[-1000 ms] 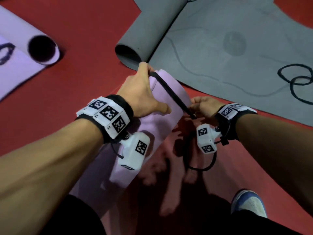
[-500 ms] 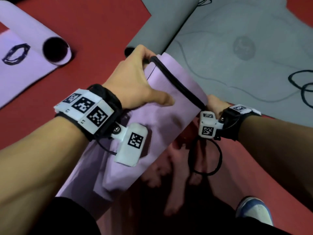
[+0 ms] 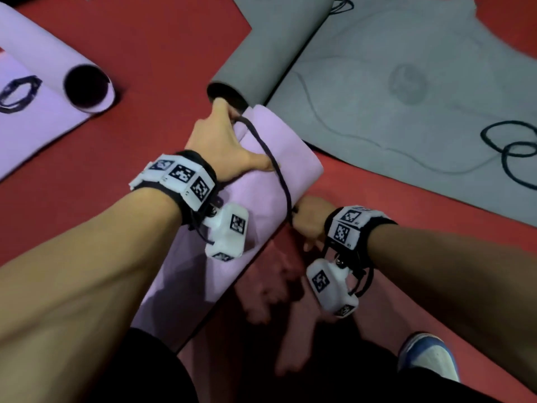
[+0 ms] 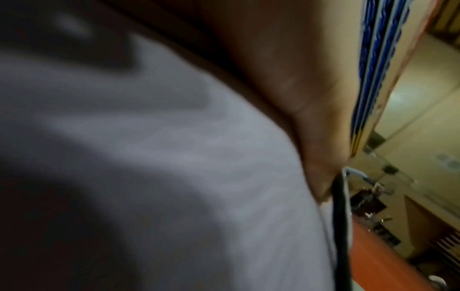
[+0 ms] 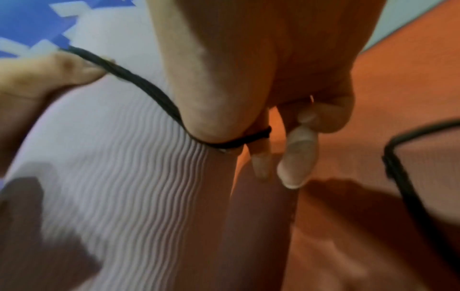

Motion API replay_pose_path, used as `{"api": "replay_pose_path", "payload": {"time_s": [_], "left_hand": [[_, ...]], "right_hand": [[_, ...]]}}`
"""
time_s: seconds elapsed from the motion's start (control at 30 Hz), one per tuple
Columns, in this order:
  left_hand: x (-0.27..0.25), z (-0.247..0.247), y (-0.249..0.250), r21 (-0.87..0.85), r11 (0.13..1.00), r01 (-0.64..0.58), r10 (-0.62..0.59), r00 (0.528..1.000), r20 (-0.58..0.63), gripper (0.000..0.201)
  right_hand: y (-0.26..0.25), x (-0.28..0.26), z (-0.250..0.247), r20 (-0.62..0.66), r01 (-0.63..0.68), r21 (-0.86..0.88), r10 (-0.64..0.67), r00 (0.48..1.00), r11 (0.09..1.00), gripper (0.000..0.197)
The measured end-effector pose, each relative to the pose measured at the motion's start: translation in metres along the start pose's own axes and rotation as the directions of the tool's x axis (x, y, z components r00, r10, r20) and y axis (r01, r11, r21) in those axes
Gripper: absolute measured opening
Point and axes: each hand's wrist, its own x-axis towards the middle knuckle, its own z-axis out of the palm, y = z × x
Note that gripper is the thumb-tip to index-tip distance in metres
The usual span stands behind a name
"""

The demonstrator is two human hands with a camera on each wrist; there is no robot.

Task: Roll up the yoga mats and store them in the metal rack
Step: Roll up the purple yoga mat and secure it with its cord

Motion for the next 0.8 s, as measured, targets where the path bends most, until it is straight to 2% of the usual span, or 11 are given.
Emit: {"api": "replay_pose_path", "payload": {"time_s": [0.1,0.17,0.23,0.27,0.37,0.47,0.53,0.6,0.67,0.8], "left_hand": [[0.003,0.013,-0.016,-0.026,0.999,0.029,-0.029,0.999,0.019,0.085],[0.006,0.022,-0.028,-0.053,0.998,0.035,-0.033,0.998,0.048,0.073],[0.009,0.029,-0.035,-0.032,0.998,0.054,-0.048,0.987,0.157,0.06],[0.01,0.031,-0.037,-0.044,0.997,0.069,-0.057,0.972,0.23,0.063],[0.01,0.031,-0.036,-0.091,0.993,0.072,-0.026,0.902,0.431,0.102],[0.003,0.03,-0.035,0.118,0.99,-0.078,0.004,0.852,0.524,0.136],[-0.003,0.034,-0.032,0.189,0.972,-0.142,0.034,0.874,0.485,0.142],[-0.004,0.035,-0.028,0.19,0.973,-0.128,0.046,0.922,0.385,0.13],[-0.002,0.03,-0.028,0.179,0.979,-0.097,0.041,0.954,0.297,0.118],[-0.002,0.012,-0.024,0.13,0.989,-0.076,0.048,0.977,0.209,0.107]], "right_hand": [[0.011,-0.002,-0.01,-0.095,0.155,-0.156,-0.171,0.981,0.976,0.024],[0.011,-0.006,-0.014,-0.12,0.232,-0.233,-0.265,0.957,0.944,0.037],[0.004,-0.009,-0.016,-0.119,0.327,-0.222,-0.359,0.926,0.919,0.036],[0.0,-0.01,-0.017,-0.125,0.354,-0.178,-0.378,0.917,0.918,0.034],[-0.001,-0.013,-0.021,-0.142,0.373,-0.085,-0.382,0.913,0.924,0.035],[0.007,-0.012,-0.021,-0.108,0.322,0.013,-0.319,0.942,0.947,0.036],[0.01,-0.011,-0.02,-0.089,0.312,0.062,-0.306,0.948,0.948,0.039],[0.013,-0.006,-0.019,-0.077,0.316,0.097,-0.31,0.948,0.944,0.045],[0.019,0.0,-0.016,-0.047,0.287,0.154,-0.284,0.958,0.945,0.04],[0.04,0.009,-0.01,0.043,0.055,0.305,-0.072,0.996,0.951,0.031]]}}
